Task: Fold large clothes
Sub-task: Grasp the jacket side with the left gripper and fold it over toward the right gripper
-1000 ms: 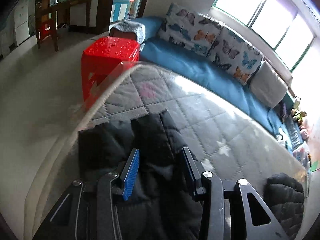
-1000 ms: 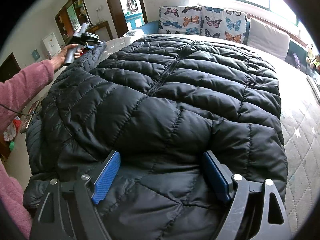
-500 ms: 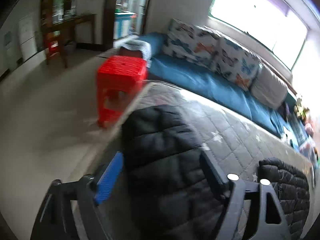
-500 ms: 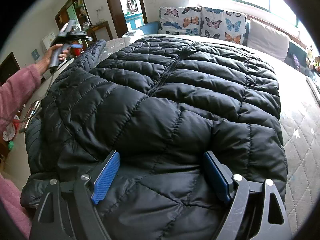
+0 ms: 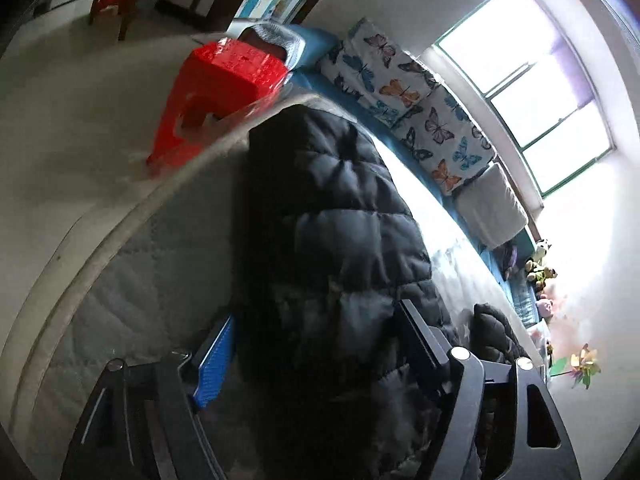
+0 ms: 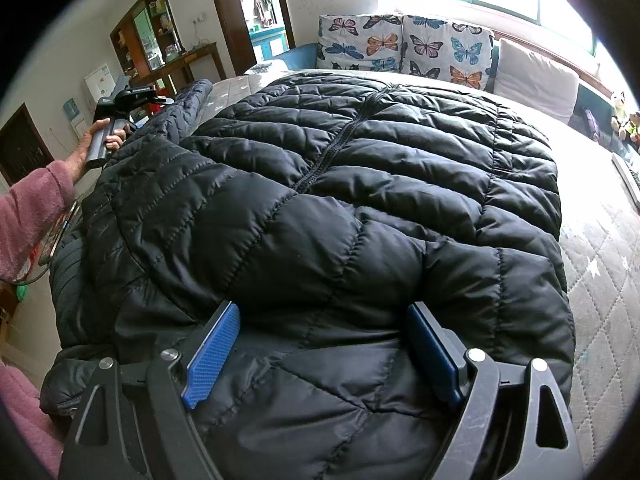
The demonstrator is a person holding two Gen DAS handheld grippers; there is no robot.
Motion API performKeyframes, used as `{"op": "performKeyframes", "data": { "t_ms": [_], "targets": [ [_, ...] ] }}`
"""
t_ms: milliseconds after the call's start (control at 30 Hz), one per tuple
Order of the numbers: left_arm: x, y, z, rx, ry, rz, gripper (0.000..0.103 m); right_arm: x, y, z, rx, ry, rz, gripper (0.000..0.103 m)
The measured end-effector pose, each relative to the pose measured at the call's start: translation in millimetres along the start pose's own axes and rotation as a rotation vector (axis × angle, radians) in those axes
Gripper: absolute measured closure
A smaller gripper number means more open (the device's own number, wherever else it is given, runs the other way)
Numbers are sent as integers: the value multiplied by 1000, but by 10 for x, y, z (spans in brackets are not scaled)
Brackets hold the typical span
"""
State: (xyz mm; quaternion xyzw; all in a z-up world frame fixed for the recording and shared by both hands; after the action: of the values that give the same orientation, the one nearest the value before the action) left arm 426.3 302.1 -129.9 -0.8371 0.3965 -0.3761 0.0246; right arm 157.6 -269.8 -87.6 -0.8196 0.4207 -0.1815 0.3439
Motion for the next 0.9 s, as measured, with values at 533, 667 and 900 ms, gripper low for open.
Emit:
{"op": "performKeyframes", "data": {
  "t_ms": [533, 667, 900],
  "targets": [
    [763, -18, -1025, 208, 125, 107, 94, -5, -8, 0, -5, 21, -12, 9],
    [1256, 169, -1691, 272, 185, 191, 94, -22, -33, -30, -11, 34, -14, 9],
    [2281, 1110, -2669, 361, 250, 455, 95, -26, -146, -381, 64, 30, 7, 9]
  ]
}}
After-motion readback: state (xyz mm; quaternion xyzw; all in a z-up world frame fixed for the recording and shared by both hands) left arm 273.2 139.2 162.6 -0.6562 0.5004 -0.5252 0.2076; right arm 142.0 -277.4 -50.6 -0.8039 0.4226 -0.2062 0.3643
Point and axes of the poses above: each gripper's, at about its wrist camera, not at the fingertips, and z roughly the way its jaws point, x to its right, y to its underside, the point moved 9 cm from there along z, roughly the way its jaws point, and after that the axes turned 9 degrees about -z, right-handed, at the moved point
